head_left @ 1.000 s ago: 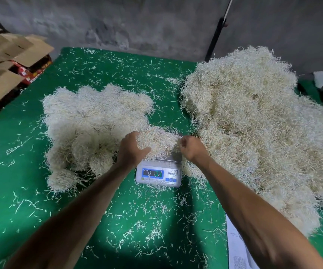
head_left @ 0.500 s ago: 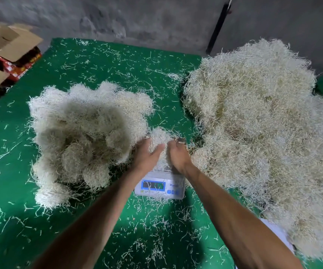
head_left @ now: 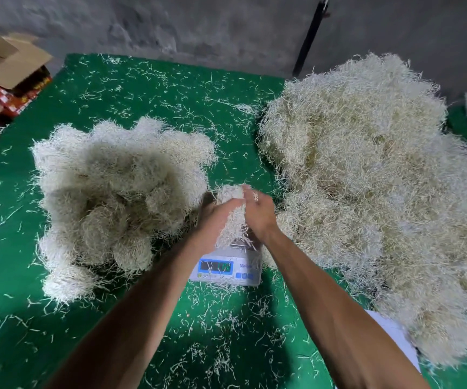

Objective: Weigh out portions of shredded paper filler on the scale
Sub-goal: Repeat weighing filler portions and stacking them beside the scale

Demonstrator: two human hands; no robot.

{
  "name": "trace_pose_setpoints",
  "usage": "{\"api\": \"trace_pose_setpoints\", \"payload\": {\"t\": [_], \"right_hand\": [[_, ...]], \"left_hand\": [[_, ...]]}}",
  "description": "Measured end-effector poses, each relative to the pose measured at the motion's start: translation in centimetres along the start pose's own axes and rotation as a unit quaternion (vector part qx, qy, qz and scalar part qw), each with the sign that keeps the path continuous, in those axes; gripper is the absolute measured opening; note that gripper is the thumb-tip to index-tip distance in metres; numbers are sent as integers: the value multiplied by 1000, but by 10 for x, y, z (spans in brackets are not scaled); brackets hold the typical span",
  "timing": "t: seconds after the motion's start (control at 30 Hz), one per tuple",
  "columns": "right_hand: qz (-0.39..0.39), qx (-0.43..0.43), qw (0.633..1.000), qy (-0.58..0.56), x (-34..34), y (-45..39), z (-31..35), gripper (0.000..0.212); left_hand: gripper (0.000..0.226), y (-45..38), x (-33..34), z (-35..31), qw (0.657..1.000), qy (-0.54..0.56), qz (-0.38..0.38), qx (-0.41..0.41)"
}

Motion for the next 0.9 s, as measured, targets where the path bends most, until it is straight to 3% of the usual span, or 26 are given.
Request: {"api": "trace_pose_setpoints", "payload": {"t": [0.07, 0.23, 0.3, 0.4, 0.5, 0.6, 0.7, 0.73, 0.8, 0.83, 0.9], "right_hand": [[-22, 40, 999, 1, -8, -12, -3, 27], [-79, 71, 992, 61, -25, -28, -1, 32], [-92, 76, 989, 92, -25, -34, 5, 32], [-133, 104, 983, 66, -44, -43, 5, 17], [-168, 169, 970, 46, -97, -53, -9, 22], [-199, 126, 968, 87, -121, -59, -1, 41], [-201, 133, 970, 14, -123, -62, 2, 42], [-187, 148, 971, -9, -128, -61, -2, 36], [-170, 181, 967, -49, -144, -61, -9, 11], [-181, 191, 961, -91, -153, -60, -11, 9], [-226, 168, 938, -201, -170, -61, -6, 37]], "left_hand": [[60, 6, 6, -5, 995, -64, -66, 35], [53, 23, 22, -21, 989, -100, -99, 40], [70, 26, 28, -28, 993, -69, -90, 36], [88, 36, 39, -35, 996, -52, -67, 34], [89, 50, 45, -33, 991, -95, -66, 63], [73, 41, 37, -28, 993, -67, -79, 58], [43, 23, 25, -19, 991, -30, -128, 24], [47, 19, 20, -18, 988, -10, -151, 19], [80, 9, 12, -15, 983, 53, -175, 2], [88, 5, 8, -14, 978, 87, -189, -16], [82, -3, -2, -6, 962, 138, -228, -58]]}}
Point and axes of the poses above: each hand's wrist, its own y-axis away from the middle knuckle, its own x-axis out of the palm, z = x × y, the point moved 2 cm from there along -y, towards the middle knuckle, and after that the axes turned 1 degree about x, right-handed, at the moved point
